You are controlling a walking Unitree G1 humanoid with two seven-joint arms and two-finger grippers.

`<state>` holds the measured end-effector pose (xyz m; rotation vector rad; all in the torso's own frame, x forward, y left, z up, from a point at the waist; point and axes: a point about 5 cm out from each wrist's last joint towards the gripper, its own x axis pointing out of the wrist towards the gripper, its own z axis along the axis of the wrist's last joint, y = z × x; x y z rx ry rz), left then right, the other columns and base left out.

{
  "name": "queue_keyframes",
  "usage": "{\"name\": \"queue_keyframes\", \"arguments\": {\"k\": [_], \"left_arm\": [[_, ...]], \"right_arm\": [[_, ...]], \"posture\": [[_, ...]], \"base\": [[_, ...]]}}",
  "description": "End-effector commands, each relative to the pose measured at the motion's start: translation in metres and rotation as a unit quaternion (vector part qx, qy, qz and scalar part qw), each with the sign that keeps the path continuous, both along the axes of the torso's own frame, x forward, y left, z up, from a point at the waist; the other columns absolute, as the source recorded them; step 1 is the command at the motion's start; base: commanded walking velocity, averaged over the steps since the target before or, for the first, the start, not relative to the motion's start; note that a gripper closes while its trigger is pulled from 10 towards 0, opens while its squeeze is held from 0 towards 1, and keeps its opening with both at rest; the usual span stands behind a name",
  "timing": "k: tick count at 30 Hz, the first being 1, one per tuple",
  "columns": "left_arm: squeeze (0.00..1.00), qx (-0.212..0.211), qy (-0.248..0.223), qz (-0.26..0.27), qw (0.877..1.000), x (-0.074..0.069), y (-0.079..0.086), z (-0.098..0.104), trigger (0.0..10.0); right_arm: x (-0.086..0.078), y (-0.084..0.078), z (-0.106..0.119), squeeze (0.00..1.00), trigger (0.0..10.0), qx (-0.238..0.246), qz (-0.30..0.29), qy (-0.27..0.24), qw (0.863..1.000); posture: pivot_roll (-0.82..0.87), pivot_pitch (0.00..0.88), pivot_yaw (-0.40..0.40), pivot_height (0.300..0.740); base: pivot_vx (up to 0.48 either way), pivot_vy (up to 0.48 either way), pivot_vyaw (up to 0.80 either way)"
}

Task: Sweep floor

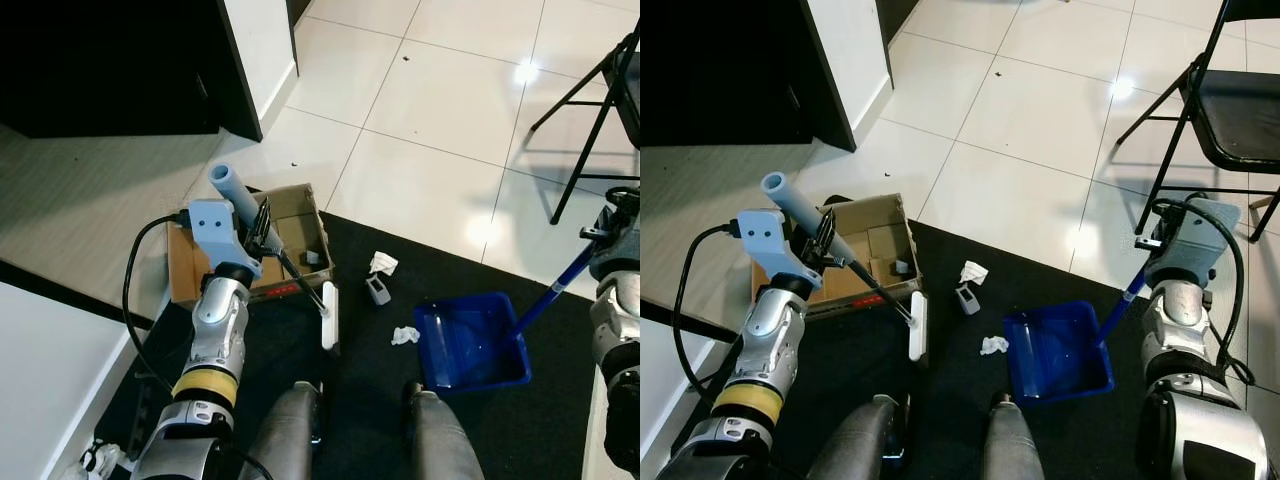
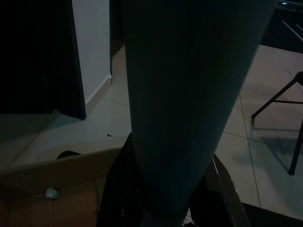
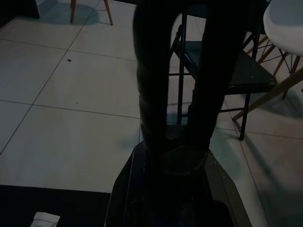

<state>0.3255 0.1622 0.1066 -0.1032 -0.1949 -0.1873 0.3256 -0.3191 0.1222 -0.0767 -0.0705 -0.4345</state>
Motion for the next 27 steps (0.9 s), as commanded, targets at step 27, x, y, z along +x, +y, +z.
{"name": "queue_keyframes", "arguments": {"k": [27], "left_arm": [[0.00,-0.011,0.040,-0.004,0.999,-0.008,-0.006,-0.017,10.0]], "right_arm": [[0.015,0.082,-0.024,0.00,10.0,0.094,0.067,-0.041,0.992]], "posture": [[0.08,0.314,0.034,0.740]], "base": [[0.000,0.000,0.00]]}}
